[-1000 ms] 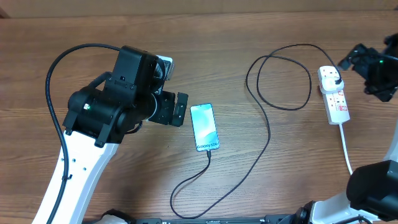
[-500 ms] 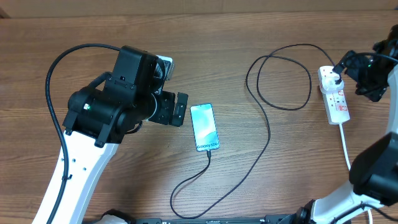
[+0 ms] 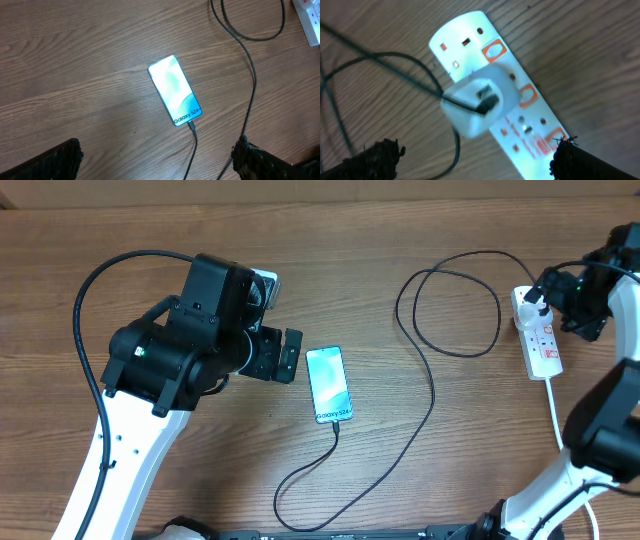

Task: Plug charger to phone and switch on socket
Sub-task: 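Press down the socket switch with the right gripper, then lift the right gripper up away from the power strip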

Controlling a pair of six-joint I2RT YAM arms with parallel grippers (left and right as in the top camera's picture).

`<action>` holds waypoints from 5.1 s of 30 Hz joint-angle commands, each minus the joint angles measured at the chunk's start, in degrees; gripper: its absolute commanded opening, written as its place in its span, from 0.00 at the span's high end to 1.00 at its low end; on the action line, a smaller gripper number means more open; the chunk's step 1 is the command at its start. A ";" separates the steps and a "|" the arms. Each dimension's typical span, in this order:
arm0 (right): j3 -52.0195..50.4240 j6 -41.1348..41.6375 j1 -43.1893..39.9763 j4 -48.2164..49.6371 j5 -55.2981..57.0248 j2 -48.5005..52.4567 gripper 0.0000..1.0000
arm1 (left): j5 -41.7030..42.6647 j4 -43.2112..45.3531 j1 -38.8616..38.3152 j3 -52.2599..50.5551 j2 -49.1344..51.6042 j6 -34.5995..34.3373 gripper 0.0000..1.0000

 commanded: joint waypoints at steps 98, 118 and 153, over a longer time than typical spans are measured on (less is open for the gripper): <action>-0.68 -9.09 -1.84 0.63 -22.14 8.94 0.00 | 0.61 0.09 0.02 0.85 0.24 1.27 0.00; 4.66 -0.72 -4.28 -9.55 -11.04 -10.73 0.00 | 0.61 0.09 0.02 0.85 0.24 1.27 0.01; 4.48 1.09 -4.13 -18.99 -1.27 -28.13 0.00 | 0.61 0.09 0.02 0.85 0.24 1.27 0.01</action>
